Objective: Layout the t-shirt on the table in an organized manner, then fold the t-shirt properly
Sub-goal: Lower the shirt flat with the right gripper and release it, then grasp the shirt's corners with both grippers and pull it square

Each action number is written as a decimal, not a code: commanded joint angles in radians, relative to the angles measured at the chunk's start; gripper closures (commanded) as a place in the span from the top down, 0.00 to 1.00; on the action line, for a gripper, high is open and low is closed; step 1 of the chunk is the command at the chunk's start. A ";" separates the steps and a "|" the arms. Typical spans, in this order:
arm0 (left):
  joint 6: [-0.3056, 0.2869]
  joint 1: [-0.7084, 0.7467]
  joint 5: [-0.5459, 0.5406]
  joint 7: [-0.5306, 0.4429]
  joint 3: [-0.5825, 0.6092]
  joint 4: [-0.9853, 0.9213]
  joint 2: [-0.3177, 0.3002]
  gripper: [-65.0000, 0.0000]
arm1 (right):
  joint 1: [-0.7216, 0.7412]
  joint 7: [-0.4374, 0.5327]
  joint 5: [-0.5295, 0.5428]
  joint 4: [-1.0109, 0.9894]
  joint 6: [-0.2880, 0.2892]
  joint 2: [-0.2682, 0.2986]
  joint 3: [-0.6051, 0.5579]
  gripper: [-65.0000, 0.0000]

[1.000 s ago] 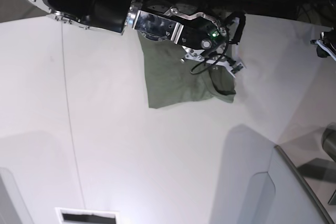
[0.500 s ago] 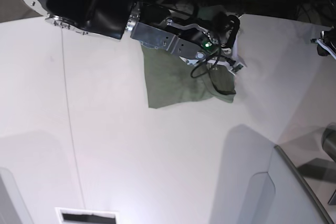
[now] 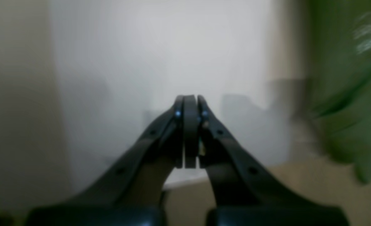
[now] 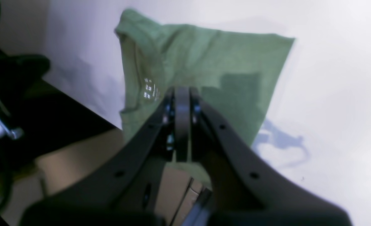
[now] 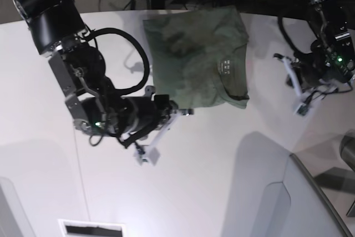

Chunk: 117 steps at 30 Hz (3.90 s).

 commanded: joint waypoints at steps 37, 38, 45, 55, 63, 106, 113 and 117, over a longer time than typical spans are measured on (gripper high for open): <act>-0.001 0.203 0.008 -0.226 0.392 -0.212 -0.006 0.00 | -0.082 0.013 0.002 0.059 0.006 0.159 0.033 0.00; -0.001 0.203 0.008 -0.226 0.395 -0.212 -0.006 0.00 | -0.054 0.013 0.002 0.056 0.006 0.154 -0.016 0.00; -0.001 0.211 0.008 -0.227 0.400 -0.219 -0.006 0.00 | 0.102 0.042 0.001 -0.190 0.026 0.019 -0.160 0.00; -0.001 0.212 0.010 -0.227 0.391 -0.221 -0.008 0.00 | 0.150 0.278 0.001 -0.588 0.273 -0.031 -0.160 0.00; -0.001 0.206 0.010 -0.227 0.389 -0.221 -0.017 0.00 | 0.175 0.307 -0.001 -0.682 0.273 0.012 -0.154 0.00; 0.087 0.229 0.190 -0.333 0.352 -0.164 -0.015 0.00 | 0.052 0.223 0.001 -0.335 0.087 0.105 -0.151 0.00; 0.087 0.122 0.337 -0.329 0.352 -0.172 -0.057 0.00 | 0.050 0.223 0.001 -0.335 0.087 0.105 -0.151 0.00; 0.087 0.013 0.429 -0.327 0.366 -0.224 -0.054 0.00 | 0.050 0.223 0.002 -0.335 0.087 0.105 -0.151 0.00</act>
